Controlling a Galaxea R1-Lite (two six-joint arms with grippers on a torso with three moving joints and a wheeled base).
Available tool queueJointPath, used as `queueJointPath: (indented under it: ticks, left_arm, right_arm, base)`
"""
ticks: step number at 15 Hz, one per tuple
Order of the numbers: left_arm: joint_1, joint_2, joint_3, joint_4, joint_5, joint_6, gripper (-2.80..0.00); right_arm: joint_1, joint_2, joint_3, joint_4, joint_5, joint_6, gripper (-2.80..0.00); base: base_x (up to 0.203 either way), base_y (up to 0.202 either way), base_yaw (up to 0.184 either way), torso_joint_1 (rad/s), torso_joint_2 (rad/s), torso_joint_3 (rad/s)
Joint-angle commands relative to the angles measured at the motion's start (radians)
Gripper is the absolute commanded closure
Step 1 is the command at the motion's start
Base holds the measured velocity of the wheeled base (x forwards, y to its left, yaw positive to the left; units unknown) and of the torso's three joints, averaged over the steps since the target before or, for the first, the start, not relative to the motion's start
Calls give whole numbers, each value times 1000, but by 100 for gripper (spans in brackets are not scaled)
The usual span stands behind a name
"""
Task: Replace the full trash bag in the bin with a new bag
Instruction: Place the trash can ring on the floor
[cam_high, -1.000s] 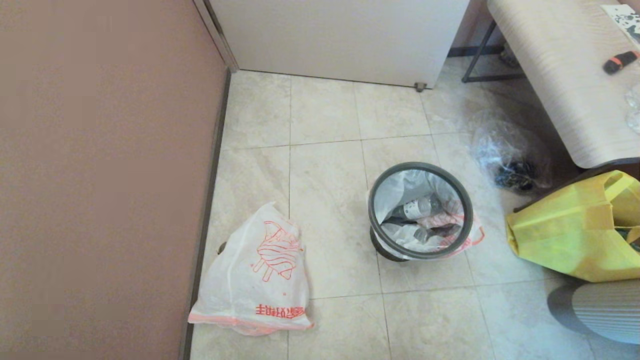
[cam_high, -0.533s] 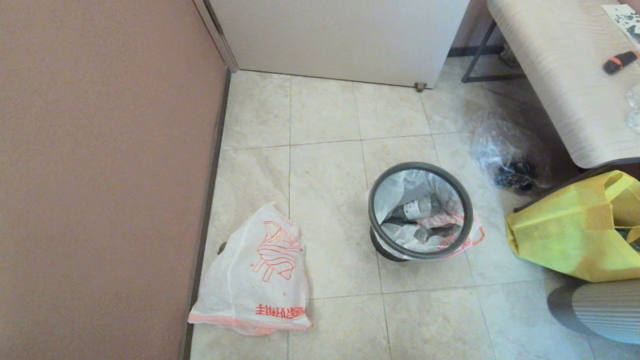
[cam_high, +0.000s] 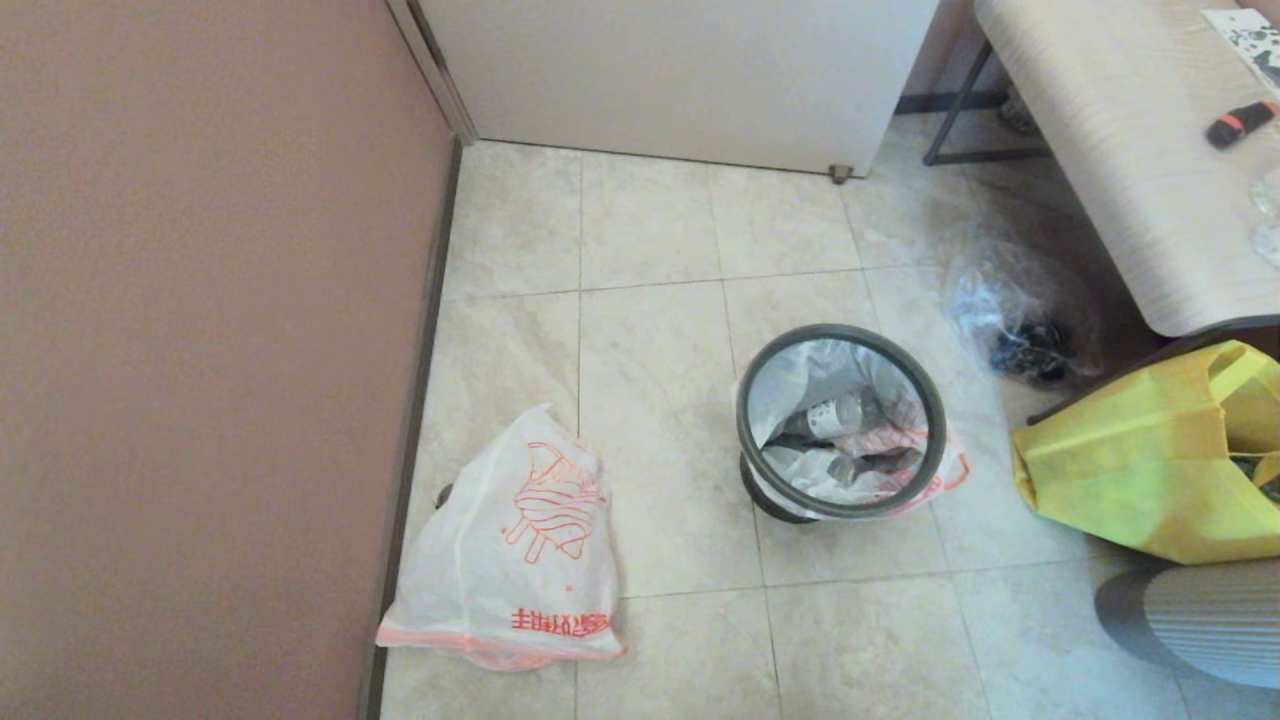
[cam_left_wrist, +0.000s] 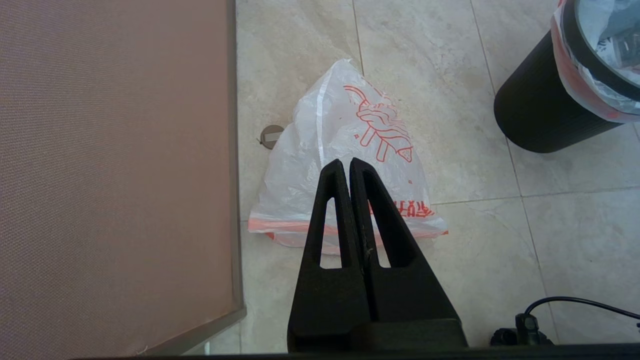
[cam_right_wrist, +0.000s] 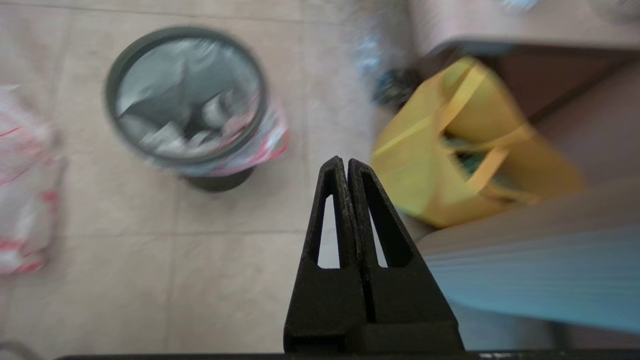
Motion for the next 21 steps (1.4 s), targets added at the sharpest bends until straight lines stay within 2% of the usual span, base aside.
queueJointPath:
  ticks: [1,4,6,9,12,15,17,19,21]
  left_arm:
    - [0,1,0,0,0,-1,0]
    - [0,1,0,0,0,-1,0]
    - [0,1,0,0,0,-1,0]
    - [1,1,0,0,0,-1,0]
    - [0,1,0,0,0,-1,0]
    - [1,1,0,0,0,-1,0]
    - [0,1,0,0,0,-1,0]
    - [-1,1,0,0,0,-1,0]
    - [1,1,0,0,0,-1,0]
  right_arm:
    - [-1,192,-104,1,-14,-14,0]
    - [-3,471,-289,5,-77,-36,0]
    - [11,689,-412,9,-200,-43,0]
    - [120,983,-573,12,-384,-48,0]
    - [220,1234,-665,14,-461,-50,0]
    - [258,1415,-728,9,-478,-42,0]
    - [265,1505,-737,11,-468,25,0]
    - [262,1582,-741,11,-405,140,0]
    - [256,1634,-753,8,-316,205,0]
  base:
    - [0,0,0,0,0,0]
    - [0,0,0,0,0,0]
    - [0,0,0,0,0,0]
    - [0,0,0,0,0,0]
    - [0,0,0,0,0,0]
    - [0,0,0,0,0,0]
    - [0,0,0,0,0,0]
    - [0,0,0,0,0,0]
    - [0,0,0,0,0,0]
